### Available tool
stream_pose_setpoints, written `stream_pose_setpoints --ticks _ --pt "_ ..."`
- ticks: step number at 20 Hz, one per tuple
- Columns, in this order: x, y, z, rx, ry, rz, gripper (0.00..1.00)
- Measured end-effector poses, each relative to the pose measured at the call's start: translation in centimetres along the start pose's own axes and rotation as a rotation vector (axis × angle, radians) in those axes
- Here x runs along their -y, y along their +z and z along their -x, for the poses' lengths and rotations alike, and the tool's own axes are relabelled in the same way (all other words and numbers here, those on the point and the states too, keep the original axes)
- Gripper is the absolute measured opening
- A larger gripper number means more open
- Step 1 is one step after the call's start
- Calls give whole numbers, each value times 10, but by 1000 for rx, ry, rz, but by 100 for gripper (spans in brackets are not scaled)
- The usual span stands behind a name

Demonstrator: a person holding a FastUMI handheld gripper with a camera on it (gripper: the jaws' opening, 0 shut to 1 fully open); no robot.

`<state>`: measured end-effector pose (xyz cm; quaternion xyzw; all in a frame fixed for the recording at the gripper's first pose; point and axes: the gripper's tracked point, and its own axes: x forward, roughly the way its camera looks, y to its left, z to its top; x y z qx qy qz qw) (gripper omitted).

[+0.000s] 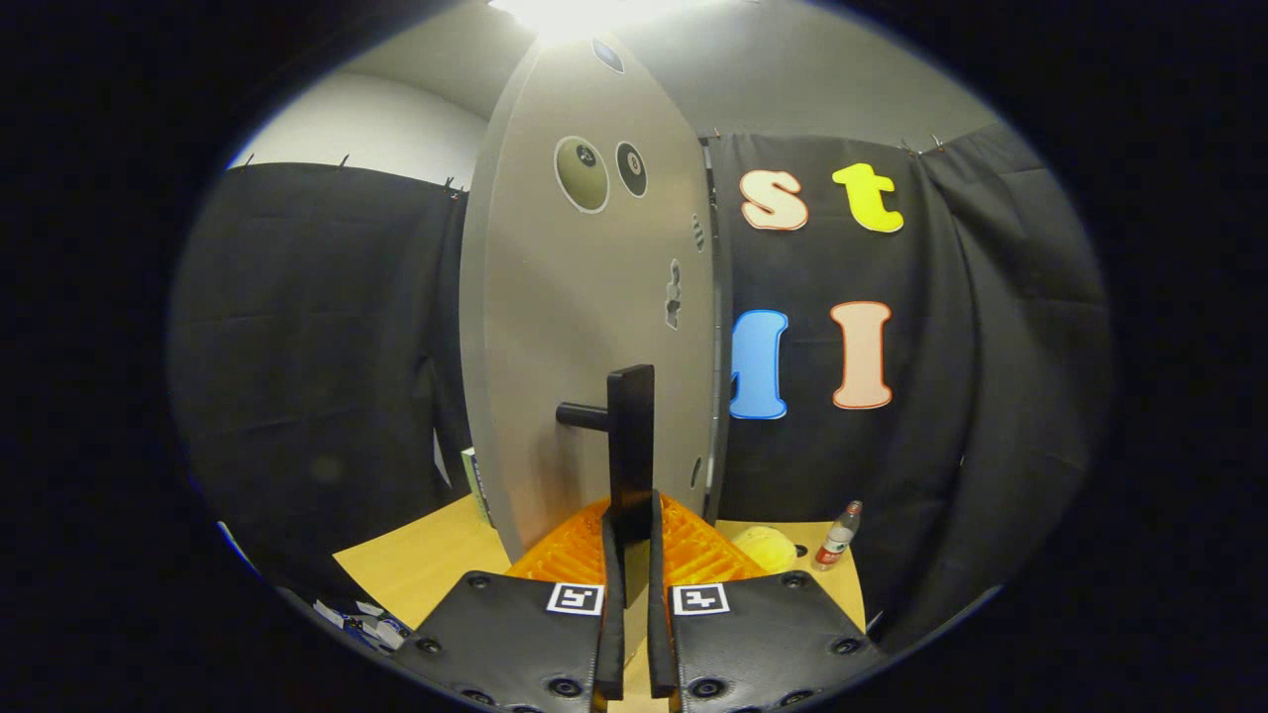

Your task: Open the shoe cabinet door, grab the shoes and put them into the shoe cabinet, then close the shoe cabinet door.

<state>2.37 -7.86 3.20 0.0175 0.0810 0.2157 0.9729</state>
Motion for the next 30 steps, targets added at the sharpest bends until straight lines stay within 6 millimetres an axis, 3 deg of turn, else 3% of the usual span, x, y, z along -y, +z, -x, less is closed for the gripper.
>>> stream_pose_setpoints --ticks 4,5,7,10,12,15,18,20,22,25,28,30 --pt "57 0 4 1 -103 -53 11" --pt "64 0 3 -3 -87 -73 9" --pt "54 -3 1 -19 7 -155 5" --pt "52 -14 6 -42 -1 -228 28" --pt "61 -15 13 -26 -72 -221 24" --pt "65 -19 28 -18 -136 -209 33" --pt "75 -24 51 -22 -256 -192 60" --pt "71 -20 66 -5 -299 -180 75" --pt "67 -22 85 -11 -355 -138 98" --pt "56 -21 116 -21 -430 -24 98" --pt "28 -22 134 -14 -445 14 98" --pt "7 -40 140 -31 -444 -35 98"
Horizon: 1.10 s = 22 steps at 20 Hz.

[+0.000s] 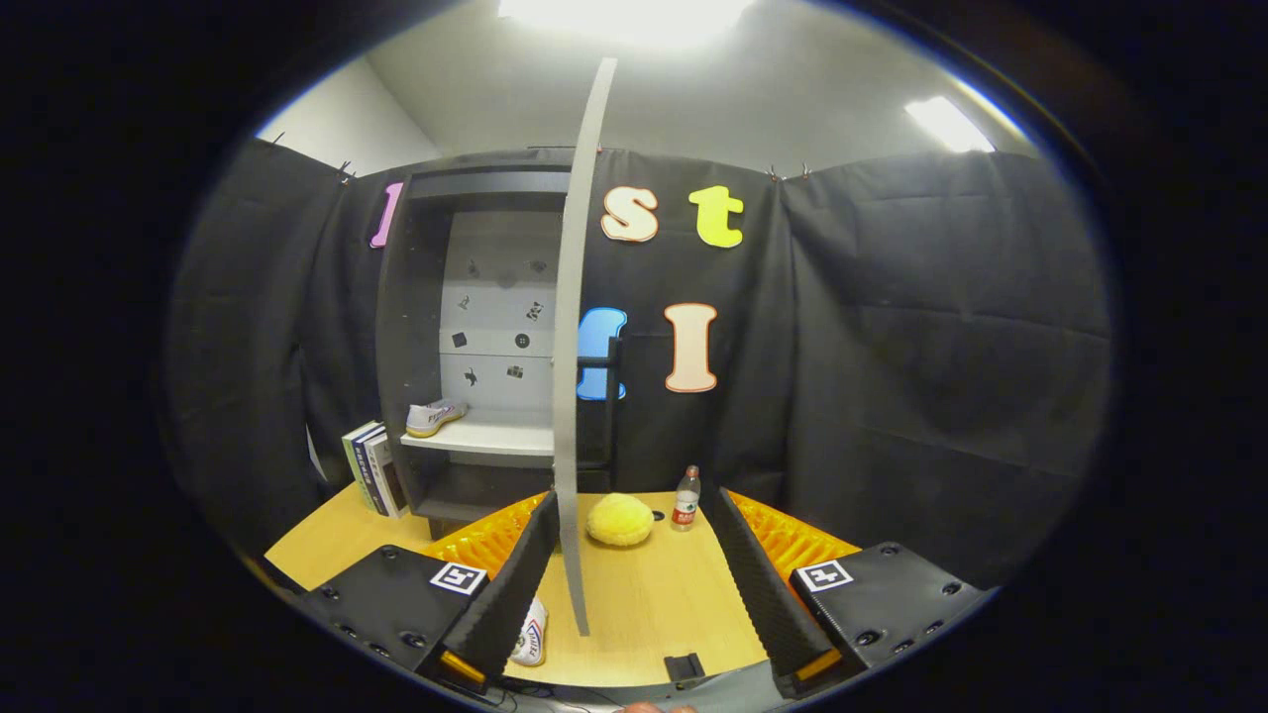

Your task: Open the shoe cabinet door, grab the shoes and put them into the shoe cabinet, then close the shoe cabinet door.

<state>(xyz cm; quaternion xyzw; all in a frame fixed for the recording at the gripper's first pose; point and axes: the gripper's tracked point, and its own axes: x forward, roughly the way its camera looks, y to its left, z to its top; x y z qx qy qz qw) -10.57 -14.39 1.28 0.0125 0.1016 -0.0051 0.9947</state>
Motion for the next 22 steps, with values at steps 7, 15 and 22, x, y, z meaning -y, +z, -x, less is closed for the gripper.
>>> stream_pose_setpoints --ticks 7,15,22 --pt "-73 -53 22 -117 40 -17 98" --pt "-173 -84 -4 -209 201 17 98" --pt "-213 -168 -85 -390 267 45 98"
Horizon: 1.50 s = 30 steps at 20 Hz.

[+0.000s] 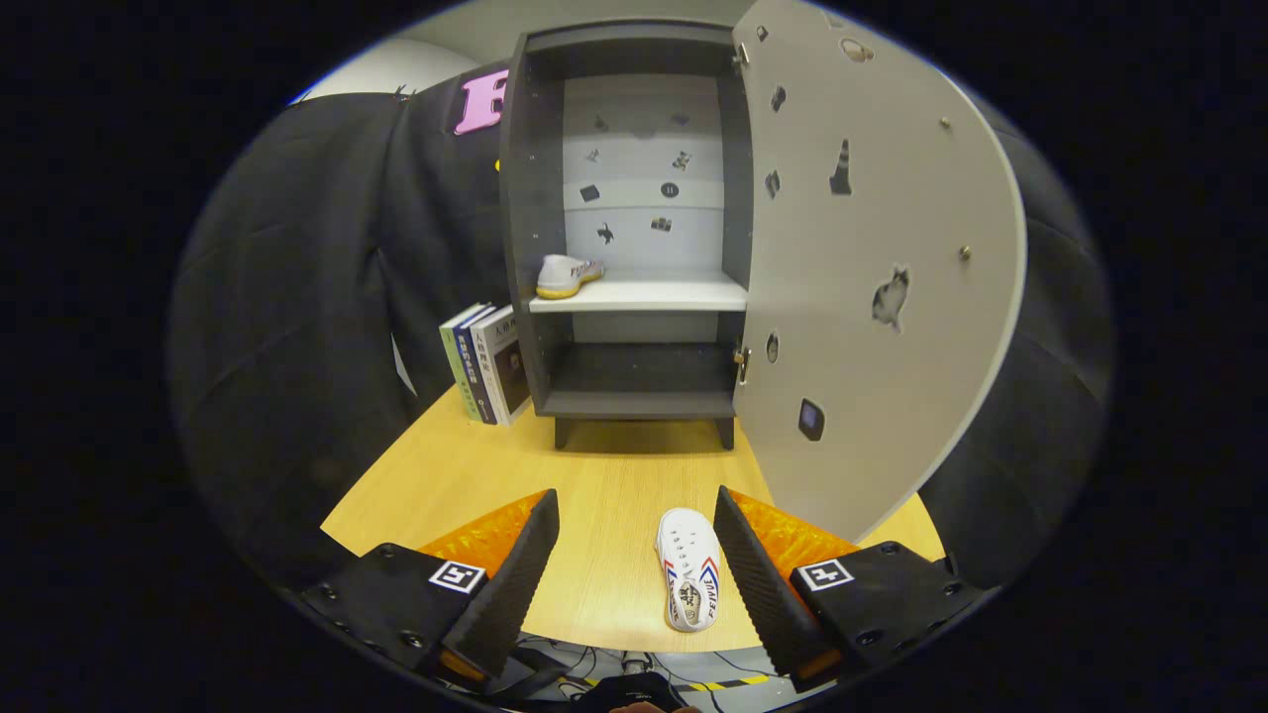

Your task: Open the shoe cabinet door, grab the shoes and put them into the shoe cabinet, then close the shoe cabinet door.

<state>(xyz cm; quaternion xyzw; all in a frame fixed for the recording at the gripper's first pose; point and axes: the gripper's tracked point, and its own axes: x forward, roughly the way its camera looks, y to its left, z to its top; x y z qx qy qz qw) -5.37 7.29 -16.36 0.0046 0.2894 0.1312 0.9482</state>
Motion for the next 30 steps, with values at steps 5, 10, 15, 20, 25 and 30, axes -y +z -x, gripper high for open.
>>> stream_pose_setpoints --ticks 5,10,15,20,25,30 --pt "12 -49 -71 -140 -3 50 98" --pt "27 -114 -125 -321 -5 76 99" --pt "37 -162 -160 -460 8 109 99" --pt "40 -196 -180 -575 11 145 97" --pt "51 -207 -187 -608 -35 226 89" --pt "60 -206 -189 -630 -40 251 56"
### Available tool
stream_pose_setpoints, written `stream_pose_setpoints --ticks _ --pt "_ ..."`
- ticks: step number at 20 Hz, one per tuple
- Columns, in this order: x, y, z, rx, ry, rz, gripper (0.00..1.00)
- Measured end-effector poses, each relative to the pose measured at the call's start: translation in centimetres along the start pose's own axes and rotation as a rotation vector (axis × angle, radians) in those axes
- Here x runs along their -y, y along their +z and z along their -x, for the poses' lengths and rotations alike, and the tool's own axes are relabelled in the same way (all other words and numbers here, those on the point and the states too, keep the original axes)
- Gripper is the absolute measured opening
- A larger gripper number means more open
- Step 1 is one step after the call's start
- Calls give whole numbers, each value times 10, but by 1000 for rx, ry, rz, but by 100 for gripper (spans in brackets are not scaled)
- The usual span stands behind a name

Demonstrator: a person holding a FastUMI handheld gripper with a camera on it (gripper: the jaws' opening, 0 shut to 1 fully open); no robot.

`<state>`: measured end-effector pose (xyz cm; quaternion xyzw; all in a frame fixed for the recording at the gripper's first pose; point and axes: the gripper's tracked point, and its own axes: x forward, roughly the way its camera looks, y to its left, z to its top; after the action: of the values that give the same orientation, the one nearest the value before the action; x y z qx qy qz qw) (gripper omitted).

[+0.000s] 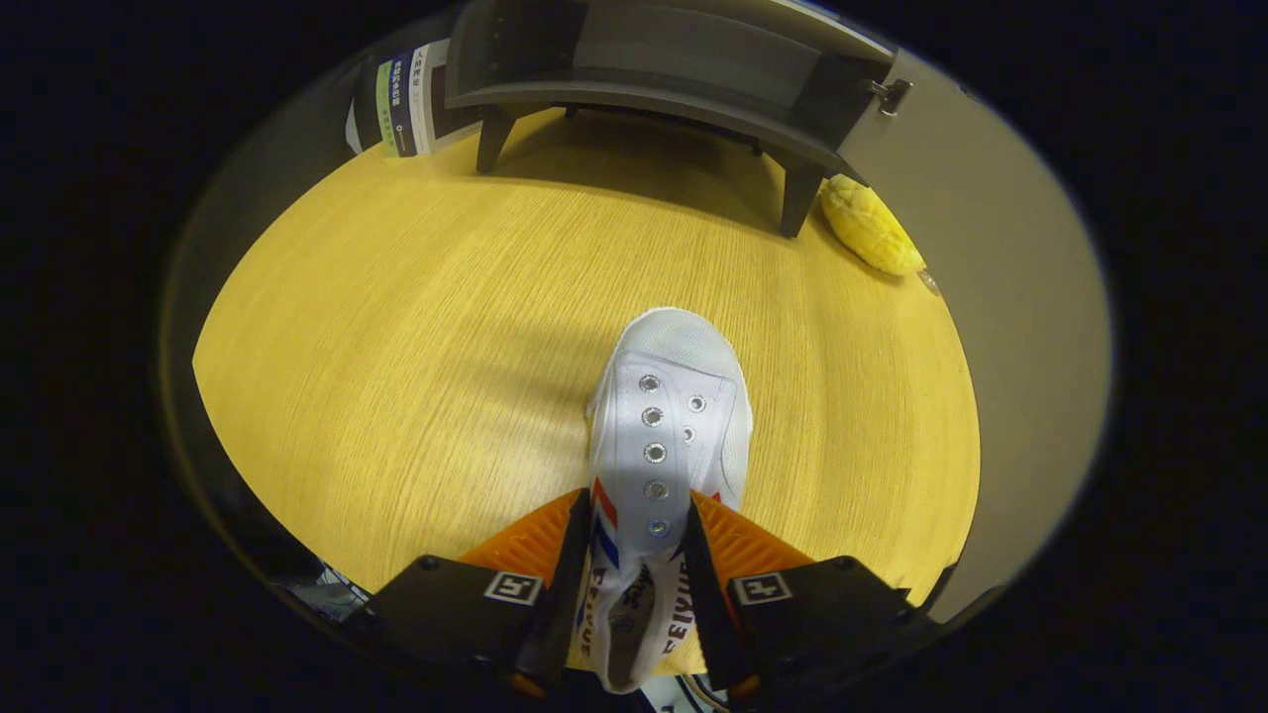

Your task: Open the shoe cabinet door, grab the shoes and put them into the shoe cabinet, then close the shoe cabinet door.

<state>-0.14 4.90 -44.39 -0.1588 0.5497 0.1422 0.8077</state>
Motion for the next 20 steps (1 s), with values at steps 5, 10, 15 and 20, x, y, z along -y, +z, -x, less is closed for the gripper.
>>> stream_pose_setpoints --ticks 5,10,15,20 --pt "-3 -2 2 -19 13 36 31" --pt "1 -2 -3 -9 51 69 16" --pt "-2 8 17 19 84 -11 8" --pt "-1 35 65 125 63 21 8"
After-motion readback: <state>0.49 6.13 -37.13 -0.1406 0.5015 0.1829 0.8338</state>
